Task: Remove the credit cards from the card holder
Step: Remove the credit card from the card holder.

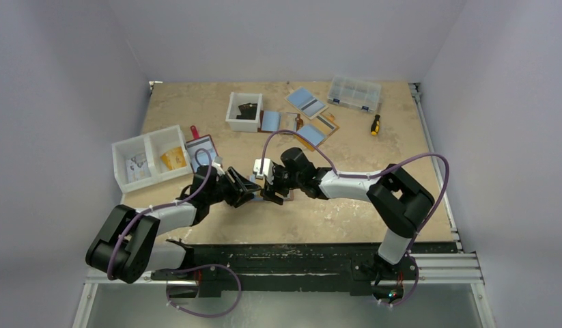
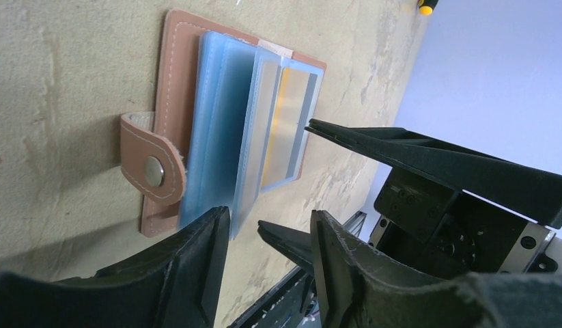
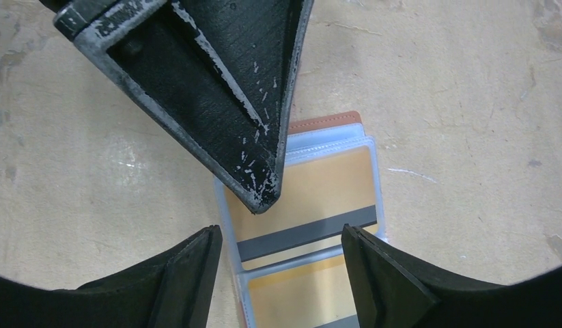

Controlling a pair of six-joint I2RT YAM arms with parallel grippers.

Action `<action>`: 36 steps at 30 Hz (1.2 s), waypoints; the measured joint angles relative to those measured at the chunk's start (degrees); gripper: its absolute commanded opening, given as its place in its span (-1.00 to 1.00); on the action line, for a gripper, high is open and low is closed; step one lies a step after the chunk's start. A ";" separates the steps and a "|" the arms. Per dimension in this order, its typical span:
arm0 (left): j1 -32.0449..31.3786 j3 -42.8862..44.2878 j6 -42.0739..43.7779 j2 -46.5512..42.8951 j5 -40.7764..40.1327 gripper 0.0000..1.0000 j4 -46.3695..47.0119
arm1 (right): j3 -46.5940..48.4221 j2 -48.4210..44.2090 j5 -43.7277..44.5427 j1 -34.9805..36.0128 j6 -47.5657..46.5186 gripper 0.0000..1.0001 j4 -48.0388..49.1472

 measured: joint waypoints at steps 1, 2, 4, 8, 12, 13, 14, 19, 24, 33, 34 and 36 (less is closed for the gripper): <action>0.02 0.00 -0.02 0.00 0.15 -0.02 0.17 | 0.00 0.02 -0.31 0.00 0.00 0.50 0.00; 0.02 0.00 -0.02 0.00 0.44 -0.03 0.50 | 0.00 0.00 -0.72 0.00 0.00 0.52 0.00; 0.09 0.00 -0.07 0.00 0.92 -0.05 1.36 | 0.00 0.02 -1.27 0.00 0.02 0.54 -0.02; 0.20 0.00 -0.59 0.46 2.14 -0.06 3.85 | 0.00 0.02 -2.27 0.00 0.15 0.56 -0.02; 0.20 0.00 -1.14 1.09 2.91 -0.07 5.73 | 0.00 0.02 -2.27 0.00 0.39 0.55 0.00; 0.20 0.00 -1.27 1.11 3.04 -0.06 5.95 | 0.00 0.02 -2.23 0.00 0.50 0.54 0.00; 0.20 0.00 -1.46 1.14 3.19 -0.06 6.12 | 0.00 0.02 -2.19 0.00 0.59 0.53 0.00; 0.20 0.00 -1.55 1.38 3.54 -0.07 6.49 | 0.00 0.02 -1.90 -0.07 1.62 0.48 0.04; 0.20 0.02 -1.55 1.70 3.61 -0.07 7.06 | 0.00 0.02 -1.60 -0.20 2.45 0.34 0.09; 0.20 0.02 -1.60 1.97 3.67 -0.05 7.19 | 0.00 0.02 -0.59 -1.97 3.45 0.20 0.31; 0.20 0.02 -1.64 1.99 3.74 -0.05 7.19 | 0.00 0.02 -0.59 -2.10 3.54 0.20 0.37; 0.20 0.02 -1.90 2.08 3.82 -0.05 7.26 | 0.00 0.02 -0.59 -2.32 3.56 0.17 0.44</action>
